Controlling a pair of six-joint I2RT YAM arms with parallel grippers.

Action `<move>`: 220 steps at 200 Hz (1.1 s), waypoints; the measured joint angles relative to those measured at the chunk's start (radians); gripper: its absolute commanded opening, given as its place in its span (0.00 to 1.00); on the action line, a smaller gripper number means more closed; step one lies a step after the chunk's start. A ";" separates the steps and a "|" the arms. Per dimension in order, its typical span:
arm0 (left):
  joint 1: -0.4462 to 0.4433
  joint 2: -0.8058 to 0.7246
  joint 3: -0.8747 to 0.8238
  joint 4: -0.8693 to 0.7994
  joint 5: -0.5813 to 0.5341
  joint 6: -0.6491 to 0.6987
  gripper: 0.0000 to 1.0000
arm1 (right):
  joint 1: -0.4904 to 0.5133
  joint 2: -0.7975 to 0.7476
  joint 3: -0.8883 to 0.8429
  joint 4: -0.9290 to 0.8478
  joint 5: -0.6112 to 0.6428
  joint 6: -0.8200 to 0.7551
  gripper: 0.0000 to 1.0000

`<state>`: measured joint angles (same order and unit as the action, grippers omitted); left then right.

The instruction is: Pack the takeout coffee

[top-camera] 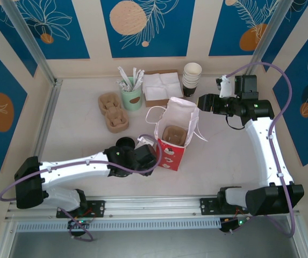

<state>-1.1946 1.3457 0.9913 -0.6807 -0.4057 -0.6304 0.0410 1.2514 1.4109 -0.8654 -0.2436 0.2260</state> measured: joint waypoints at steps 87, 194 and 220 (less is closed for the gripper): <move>-0.001 0.006 0.000 0.010 -0.002 0.000 0.81 | -0.003 0.000 -0.002 0.013 -0.017 0.001 0.61; -0.002 0.026 0.000 0.045 -0.019 -0.002 0.79 | -0.004 0.010 -0.005 0.016 -0.027 0.001 0.61; -0.002 0.031 0.000 0.056 -0.023 -0.010 0.75 | -0.004 0.010 -0.005 0.016 -0.027 0.001 0.61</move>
<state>-1.1961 1.3766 0.9913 -0.6250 -0.4282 -0.6399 0.0368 1.2617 1.4059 -0.8490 -0.2707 0.2272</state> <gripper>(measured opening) 0.759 0.614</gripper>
